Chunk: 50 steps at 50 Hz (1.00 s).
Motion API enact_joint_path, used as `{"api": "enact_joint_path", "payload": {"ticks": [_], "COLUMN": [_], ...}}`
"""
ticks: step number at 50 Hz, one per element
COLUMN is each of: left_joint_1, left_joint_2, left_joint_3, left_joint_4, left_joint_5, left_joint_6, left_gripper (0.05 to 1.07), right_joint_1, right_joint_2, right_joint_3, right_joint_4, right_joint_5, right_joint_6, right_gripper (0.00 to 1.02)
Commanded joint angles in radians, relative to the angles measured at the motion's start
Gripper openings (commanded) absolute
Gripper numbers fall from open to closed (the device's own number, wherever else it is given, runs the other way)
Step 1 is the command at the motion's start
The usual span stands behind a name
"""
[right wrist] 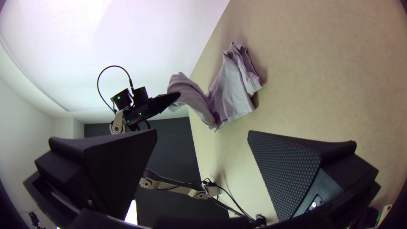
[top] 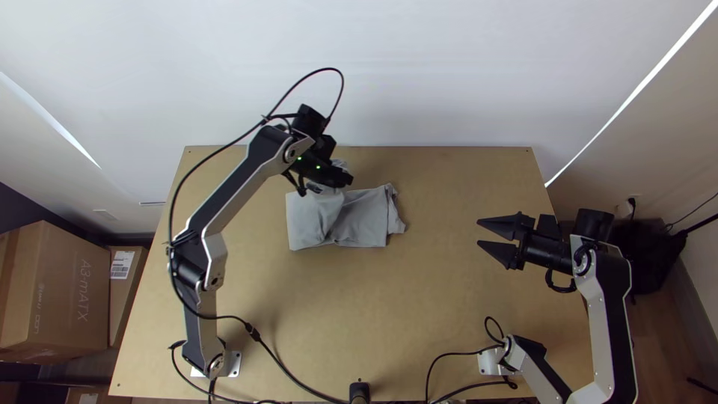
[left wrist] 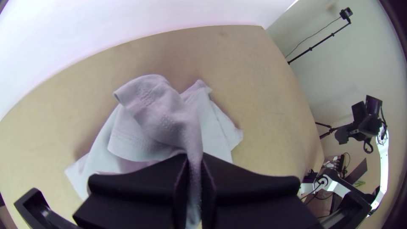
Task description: Fold the t-shirt
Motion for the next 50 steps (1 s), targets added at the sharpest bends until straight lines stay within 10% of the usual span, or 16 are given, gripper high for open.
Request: {"api": "enact_joint_path", "payload": {"ticks": [1, 10, 12, 16, 17, 38, 50], "left_joint_1": [-0.049, -0.12, -0.137, -0.177, -0.187, -0.216, -0.123], "left_joint_2": [0.076, 0.172, 0.187, 0.21, 0.214, 0.04, -0.227], "left_joint_3": [0.076, 0.093, 0.097, 0.099, 0.102, 0.108, 0.057], "left_joint_4": [0.007, 0.089, 0.106, 0.168, 0.188, 0.404, 0.281], "left_joint_5": [-0.012, -0.079, -0.081, -0.082, -0.085, -0.108, -0.159], "left_joint_6": [-0.022, -0.03, -0.034, -0.059, -0.059, -0.103, -0.028], "left_gripper": [0.08, 0.1, 0.29, 1.01, 1.03, 1.03, 1.03], "right_joint_1": [-0.013, -0.036, -0.035, -0.019, -0.012, 0.12, 0.407], "right_joint_2": [-0.037, -0.084, -0.098, -0.118, -0.121, -0.005, 0.19], "right_joint_3": [-0.002, 0.015, 0.009, -0.011, -0.012, -0.019, 0.138], "right_joint_4": [-0.002, -0.032, -0.032, -0.032, -0.032, 0.086, 0.115], "right_joint_5": [0.011, 0.02, 0.025, 0.062, 0.071, 0.178, 0.414], "right_joint_6": [0.033, 0.051, 0.054, 0.056, 0.057, 0.045, 0.04], "right_gripper": [0.98, 0.98, 0.98, 0.98, 0.98, 0.98, 0.98]}}
